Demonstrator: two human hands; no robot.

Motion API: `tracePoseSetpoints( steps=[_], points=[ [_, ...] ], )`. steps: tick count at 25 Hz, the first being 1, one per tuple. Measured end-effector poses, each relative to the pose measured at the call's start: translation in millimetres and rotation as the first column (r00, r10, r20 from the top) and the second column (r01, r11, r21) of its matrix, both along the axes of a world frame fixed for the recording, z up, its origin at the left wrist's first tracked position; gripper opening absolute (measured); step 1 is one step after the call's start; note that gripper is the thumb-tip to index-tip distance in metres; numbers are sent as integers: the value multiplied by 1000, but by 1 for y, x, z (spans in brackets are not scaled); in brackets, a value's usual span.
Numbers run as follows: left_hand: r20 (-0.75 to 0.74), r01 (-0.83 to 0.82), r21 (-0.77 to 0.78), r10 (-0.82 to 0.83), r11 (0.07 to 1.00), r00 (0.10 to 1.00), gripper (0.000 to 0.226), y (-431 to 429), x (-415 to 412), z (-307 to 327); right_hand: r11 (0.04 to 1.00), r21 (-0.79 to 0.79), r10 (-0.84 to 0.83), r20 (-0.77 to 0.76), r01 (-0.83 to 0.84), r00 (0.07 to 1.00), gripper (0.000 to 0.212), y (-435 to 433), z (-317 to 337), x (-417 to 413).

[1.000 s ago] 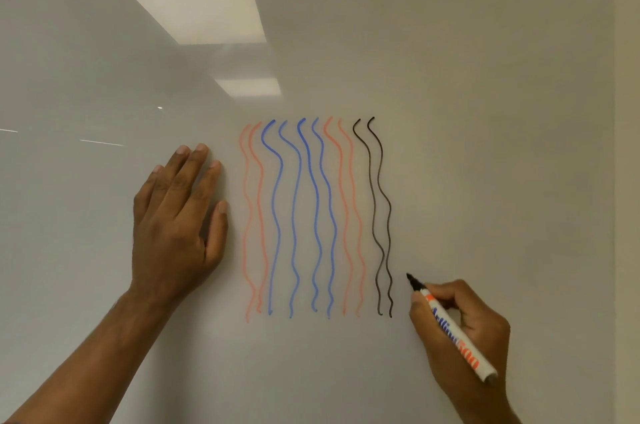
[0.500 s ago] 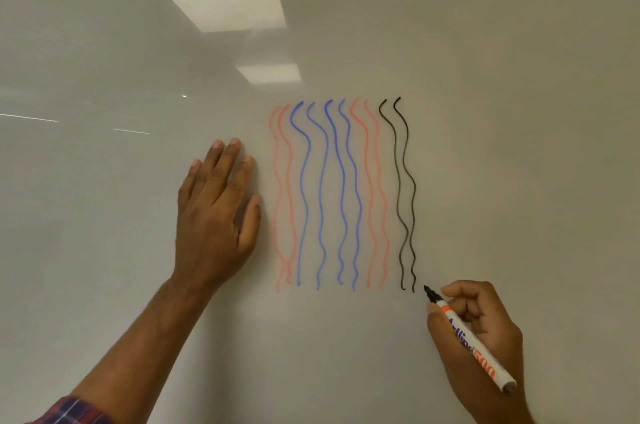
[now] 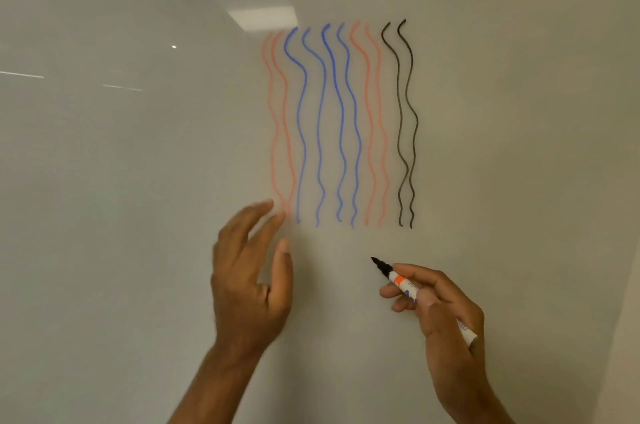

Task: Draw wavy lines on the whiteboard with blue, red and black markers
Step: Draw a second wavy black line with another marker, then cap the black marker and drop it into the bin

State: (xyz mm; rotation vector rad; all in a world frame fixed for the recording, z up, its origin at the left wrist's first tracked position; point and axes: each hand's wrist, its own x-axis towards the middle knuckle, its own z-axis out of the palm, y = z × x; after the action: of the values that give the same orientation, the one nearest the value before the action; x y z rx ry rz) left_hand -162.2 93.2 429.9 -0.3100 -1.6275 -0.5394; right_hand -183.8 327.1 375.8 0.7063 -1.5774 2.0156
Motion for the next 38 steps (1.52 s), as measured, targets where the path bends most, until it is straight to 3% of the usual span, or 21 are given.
tracePoseSetpoints(
  steps=[3, 5, 7, 10, 12, 14, 17, 21, 26, 33, 38],
  points=[
    [194, 177, 309, -245, 934, 950, 25, 40, 23, -52, 994, -57, 97, 95, -92, 991, 24, -7, -21, 14],
    [341, 165, 606, -441, 779, 831, 19, 65, 37, -82, 994, -63, 101, 155, -92, 983, 12, -12, -34, 23],
    [413, 73, 801, -638, 594, 650, 18, 82, 45, -108, 993, -33, 116, 197, -112, 974, 4, -16, -53, 29],
    [329, 31, 925, -841, 378, 429, 34, 94, 56, -129, 988, -11, 152, 284, -155, 947, 13, -21, -79, 39],
    [236, 36, 961, -886, 273, 399, 35, 93, 61, -138, 979, -11, 193, 365, -203, 911, 14, -23, -98, 43],
    [215, 13, 970, -882, 243, 420, 34, 89, 65, -150, 970, 40, 200, 423, -239, 884, 13, -20, -118, 46],
    [275, -64, 960, -867, 273, 416, 29, 81, 70, -181, 950, 83, 214, 532, -301, 819, 21, -12, -145, 55],
    [389, -162, 921, -847, 354, 361, 21, 73, 77, -227, 875, 281, 121, 662, -395, 739, 16, -4, -180, 63],
    [488, -260, 867, -830, 425, 270, 19, 77, 91, -283, 799, 327, 78, 775, -504, 627, 12, 2, -232, 76],
    [678, -280, 707, -735, 649, 8, 23, 78, 106, -382, 793, 298, -76, 913, -531, 400, 10, 9, -328, 101],
    [851, -168, 420, -451, 892, -268, 30, 72, 123, -468, 821, 359, -289, 932, -444, 218, 8, 14, -403, 127]
  ],
)
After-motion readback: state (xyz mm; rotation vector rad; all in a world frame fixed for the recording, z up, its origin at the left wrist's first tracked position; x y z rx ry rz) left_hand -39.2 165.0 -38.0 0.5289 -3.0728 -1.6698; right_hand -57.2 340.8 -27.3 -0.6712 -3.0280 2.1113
